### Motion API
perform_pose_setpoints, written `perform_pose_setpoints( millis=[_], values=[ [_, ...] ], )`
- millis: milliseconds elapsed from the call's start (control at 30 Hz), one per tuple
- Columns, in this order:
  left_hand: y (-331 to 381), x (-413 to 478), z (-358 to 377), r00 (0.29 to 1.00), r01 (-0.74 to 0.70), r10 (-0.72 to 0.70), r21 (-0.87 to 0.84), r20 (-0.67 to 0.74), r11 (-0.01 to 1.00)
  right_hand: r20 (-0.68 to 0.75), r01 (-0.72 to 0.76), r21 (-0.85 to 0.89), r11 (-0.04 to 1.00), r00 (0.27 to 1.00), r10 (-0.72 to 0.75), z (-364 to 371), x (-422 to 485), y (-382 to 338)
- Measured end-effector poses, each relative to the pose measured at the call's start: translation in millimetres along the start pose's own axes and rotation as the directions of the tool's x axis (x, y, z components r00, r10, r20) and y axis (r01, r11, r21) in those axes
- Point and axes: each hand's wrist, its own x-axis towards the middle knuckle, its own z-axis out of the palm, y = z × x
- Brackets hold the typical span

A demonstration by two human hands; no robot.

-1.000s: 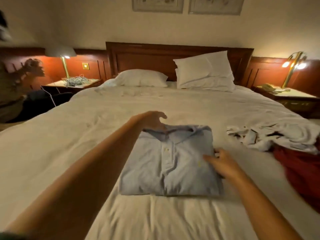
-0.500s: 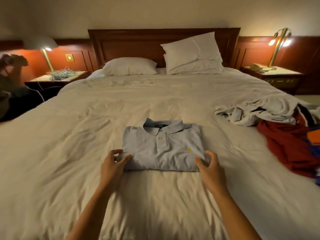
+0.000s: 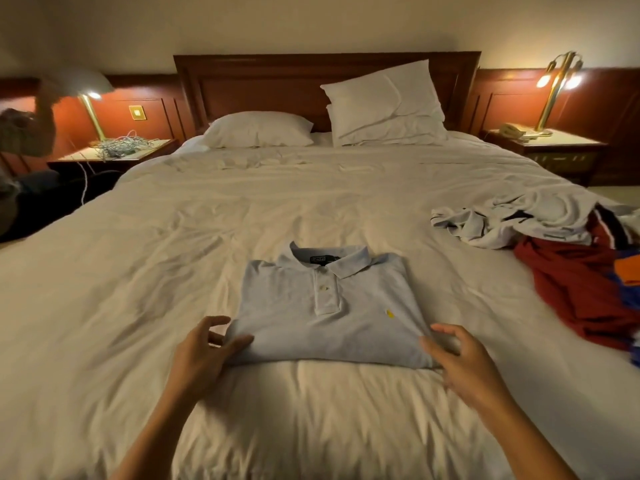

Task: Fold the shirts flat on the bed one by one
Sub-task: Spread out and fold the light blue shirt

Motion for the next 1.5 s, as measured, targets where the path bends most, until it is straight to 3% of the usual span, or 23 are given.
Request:
perform_pose_setpoints(
  millis=[133,233,333,433,500,600,733,767,833,867,933,1000,1067,1200,1367,1433,1500],
  values=[
    [1.1,-2.8,-1.4,1.0,-0.003,0.003,-0.039,-0.021,0.999,-0.036,0.018,-0.078,0.997,0.999,-0.021,0.6,6.8,-13.0],
    [-0.1,-5.6,2.8,0.999,0.047,-0.049,-0.276,-0.002,0.96,0.002,0.033,-0.123,0.992,0.999,-0.033,2.4,2.0,-16.3],
    [-3.0,-12.1,6.2,0.994,0.097,-0.107,-0.544,0.014,0.833,0.114,-0.054,0.026,0.998,0.992,0.051,-4.6,-2.3,-16.7],
    [-6.8,-16.3,5.1,0.993,0.099,-0.119,-0.6,0.006,0.794,0.227,-0.159,0.104,0.982,0.965,0.132,-13.3,-6.3,-17.1],
    [-6.5,-13.4,-2.2,0.99,0.14,-0.121,-0.503,0.069,0.853,0.253,-0.174,0.093,0.98,0.956,0.146,-18.4,-6.1,-18.6],
    [3.3,2.3,-16.1,0.961,0.233,-0.159,-0.354,0.226,0.906,0.146,-0.12,0.016,0.993,0.982,0.117,-20.1,4.6,-25.2],
    [26.3,47.8,-10.5,0.949,0.272,-0.225,-0.212,0.222,0.938,-0.012,-0.036,-0.049,0.998,0.999,0.036,-4.3,43.9,-41.1],
    [32.0,62.4,-2.1,0.964,0.226,-0.201,-0.14,0.176,0.964,-0.017,-0.03,-0.096,0.995,0.999,0.029,4.5,55.7,-46.2],
    [41.4,92.5,20.4,0.998,0.014,-0.02,0.119,0.053,0.993,-0.029,0.054,-0.305,0.951,0.997,-0.065,25.0,80.7,-60.7],
    [46.0,105.3,35.3,0.994,-0.106,0.097,0.217,0.049,0.971,-0.017,0.117,-0.386,0.915,0.991,-0.134,37.2,93.8,-68.7],
    [48.6,121.2,68.7,0.958,-0.269,0.213,0.348,0.191,0.898,0.109,0.228,-0.547,0.805,0.973,-0.202,63.9,116.0,-77.4],
    [36.1,129.9,101.0,0.94,-0.299,0.151,0.525,0.306,0.797,0.25,0.268,-0.709,0.652,0.96,-0.123,89.0,129.6,-72.9],
    [20.8,136.2,117.6,0.953,-0.251,0.086,0.597,0.29,0.762,0.21,0.188,-0.76,0.623,0.977,-0.039,105.3,135.4,-60.4],
    [10.4,154.2,120.8,0.957,-0.247,0.122,0.516,0.264,0.82,0.047,0.097,-0.73,0.676,0.995,-0.092,115.1,146.3,-46.5],
    [19.1,162.7,110.6,0.989,-0.124,0.11,0.151,0.094,0.981,-0.174,0.125,-0.582,0.804,0.946,-0.273,116.9,146.4,-54.1],
    [33.9,172.1,105.1,0.991,-0.123,0.125,0.042,-0.04,0.991,-0.253,0.211,-0.522,0.826,0.887,-0.386,119.6,145.1,-61.2],
    [55.7,185.6,101.3,0.985,-0.145,0.14,-0.04,-0.103,0.989,-0.227,0.361,-0.491,0.793,0.826,-0.517,122.8,147.7,-68.1]
  ],
)
